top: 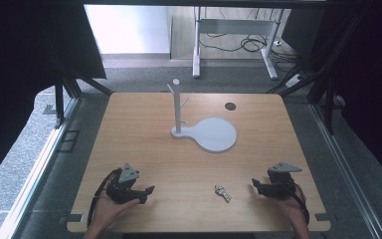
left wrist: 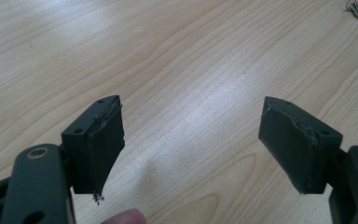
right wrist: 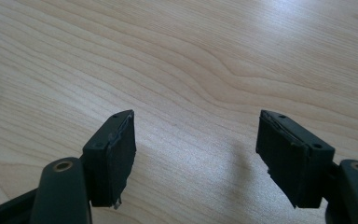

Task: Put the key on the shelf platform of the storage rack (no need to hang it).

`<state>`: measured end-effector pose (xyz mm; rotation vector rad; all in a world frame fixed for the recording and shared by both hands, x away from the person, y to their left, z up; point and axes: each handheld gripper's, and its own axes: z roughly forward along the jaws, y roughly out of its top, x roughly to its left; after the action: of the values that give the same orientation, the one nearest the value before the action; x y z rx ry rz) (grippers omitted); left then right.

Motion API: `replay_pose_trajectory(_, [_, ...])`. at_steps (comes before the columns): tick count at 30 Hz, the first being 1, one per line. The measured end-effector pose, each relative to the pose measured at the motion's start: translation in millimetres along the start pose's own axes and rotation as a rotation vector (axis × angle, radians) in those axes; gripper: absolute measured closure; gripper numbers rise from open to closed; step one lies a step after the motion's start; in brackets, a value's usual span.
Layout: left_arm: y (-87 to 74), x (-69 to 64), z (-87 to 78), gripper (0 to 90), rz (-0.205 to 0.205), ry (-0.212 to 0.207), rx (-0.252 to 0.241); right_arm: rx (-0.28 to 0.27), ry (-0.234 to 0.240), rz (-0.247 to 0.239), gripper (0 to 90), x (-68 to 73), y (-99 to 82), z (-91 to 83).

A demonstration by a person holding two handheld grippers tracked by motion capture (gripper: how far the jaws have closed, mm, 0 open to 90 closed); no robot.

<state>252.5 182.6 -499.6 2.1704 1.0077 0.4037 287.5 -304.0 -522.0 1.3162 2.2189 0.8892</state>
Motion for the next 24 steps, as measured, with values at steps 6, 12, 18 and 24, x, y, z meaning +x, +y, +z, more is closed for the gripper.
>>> replay_pose_trajectory(6, [1.0, -0.4, -3.2, 22.5, 0.003, 0.006, -0.001, -0.004, 0.010, -0.011, 31.1, 0.0, 2.7, -2.8])
replay_pose_trajectory(12, [1.7, -0.6, -5.3, 22.5, 0.002, 0.007, -0.004, -0.017, 0.041, -0.013, 34.2, 0.6, 12.2, -14.2])
replay_pose_trajectory(18, [1.8, -2.6, -2.9, 22.5, 0.010, 0.000, 0.008, 0.028, 0.056, -0.052, 36.0, 3.5, 21.0, -23.9])
replay_pose_trajectory(24, [2.3, -2.7, -3.2, 22.5, 0.010, -0.002, 0.006, 0.065, 0.074, -0.084, 36.9, 7.0, 31.5, -30.9])
